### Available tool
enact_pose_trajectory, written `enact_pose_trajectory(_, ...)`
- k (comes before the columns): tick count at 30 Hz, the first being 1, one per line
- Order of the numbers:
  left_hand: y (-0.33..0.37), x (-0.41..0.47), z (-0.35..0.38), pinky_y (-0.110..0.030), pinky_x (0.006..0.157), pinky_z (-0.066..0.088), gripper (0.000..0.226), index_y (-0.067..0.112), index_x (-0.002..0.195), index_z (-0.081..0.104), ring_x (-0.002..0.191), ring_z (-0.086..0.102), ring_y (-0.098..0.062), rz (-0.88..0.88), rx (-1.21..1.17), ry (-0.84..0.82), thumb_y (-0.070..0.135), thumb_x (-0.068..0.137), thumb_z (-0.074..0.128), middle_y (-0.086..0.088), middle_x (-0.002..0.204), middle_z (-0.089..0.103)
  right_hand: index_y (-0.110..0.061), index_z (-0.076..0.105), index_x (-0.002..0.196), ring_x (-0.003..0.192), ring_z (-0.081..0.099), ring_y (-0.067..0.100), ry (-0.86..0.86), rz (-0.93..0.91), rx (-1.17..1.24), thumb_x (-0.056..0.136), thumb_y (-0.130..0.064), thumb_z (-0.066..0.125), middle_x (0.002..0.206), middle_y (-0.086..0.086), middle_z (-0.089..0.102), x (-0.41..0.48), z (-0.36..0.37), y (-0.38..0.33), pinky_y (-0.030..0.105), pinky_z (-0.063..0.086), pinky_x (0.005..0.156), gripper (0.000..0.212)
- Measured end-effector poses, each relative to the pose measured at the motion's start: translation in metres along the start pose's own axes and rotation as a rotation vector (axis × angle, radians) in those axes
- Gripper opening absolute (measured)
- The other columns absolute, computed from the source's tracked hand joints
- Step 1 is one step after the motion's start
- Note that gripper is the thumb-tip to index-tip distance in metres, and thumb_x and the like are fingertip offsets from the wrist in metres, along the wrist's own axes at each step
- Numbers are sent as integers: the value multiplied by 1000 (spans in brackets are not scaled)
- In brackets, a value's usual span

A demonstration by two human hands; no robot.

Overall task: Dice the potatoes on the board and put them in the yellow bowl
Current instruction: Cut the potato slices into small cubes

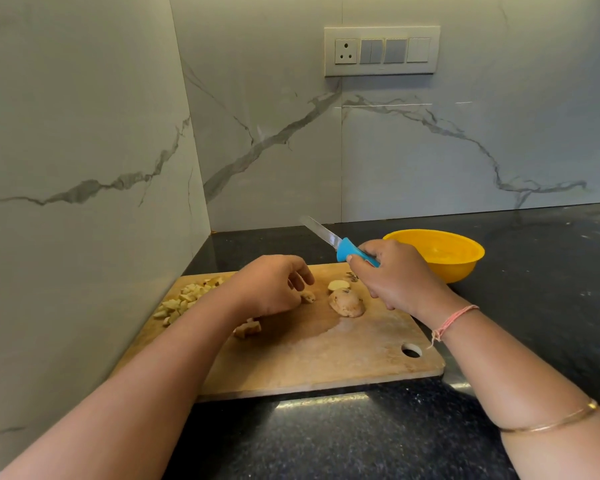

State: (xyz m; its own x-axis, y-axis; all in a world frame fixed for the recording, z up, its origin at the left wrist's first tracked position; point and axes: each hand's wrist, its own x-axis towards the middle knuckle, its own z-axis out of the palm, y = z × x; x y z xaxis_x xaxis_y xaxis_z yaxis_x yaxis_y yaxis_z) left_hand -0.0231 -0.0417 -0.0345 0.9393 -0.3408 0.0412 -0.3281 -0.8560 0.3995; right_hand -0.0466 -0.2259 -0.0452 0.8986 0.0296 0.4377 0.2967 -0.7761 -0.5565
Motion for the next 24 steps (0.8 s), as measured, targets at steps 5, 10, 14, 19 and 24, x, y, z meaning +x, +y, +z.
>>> enact_pose_trajectory(5, -6, 3, 4, -23, 86, 53, 27, 23, 118, 63, 98, 58, -11, -59, 69, 106, 17, 92, 60, 4, 114, 61, -14, 61, 116, 57, 46, 6, -59, 27, -28, 97, -32, 46, 67, -7, 49, -6, 1, -8, 15, 33, 47, 30)
enact_pose_trajectory(10, -7, 4, 6, -26, 82, 55, 22, 21, 110, 70, 88, 61, -12, -83, 78, 135, 30, 91, 62, 2, 104, 67, -19, 51, 133, 65, 48, 5, -136, 25, -106, 97, -32, 46, 70, -10, 48, -19, -4, -19, 15, 32, 48, 38)
enact_pose_trajectory(14, -11, 4, 6, -26, 81, 55, 23, 21, 108, 70, 87, 61, -11, -83, 87, 158, 33, 89, 65, 3, 102, 67, -22, 48, 138, 62, 46, 3, -171, 11, -152, 97, -32, 44, 74, -10, 54, -38, -11, -26, 15, 31, 48, 42)
enact_pose_trajectory(19, -12, 4, 8, -27, 83, 54, 40, 26, 120, 55, 98, 56, -12, -50, 71, 232, 29, 84, 71, 4, 116, 59, -30, 43, 141, 107, 57, 14, -194, -30, -275, 97, -38, 43, 132, -3, 56, -56, -10, -33, 26, 49, 83, 45)
enact_pose_trajectory(24, -11, 6, 10, -26, 80, 55, 43, 26, 122, 50, 93, 59, -12, -77, 15, 214, 27, 85, 71, 5, 111, 62, -31, 42, 140, 101, 58, 12, -186, -76, -380, 98, -40, 39, 125, -4, 59, -64, -8, -39, 22, 47, 72, 43)
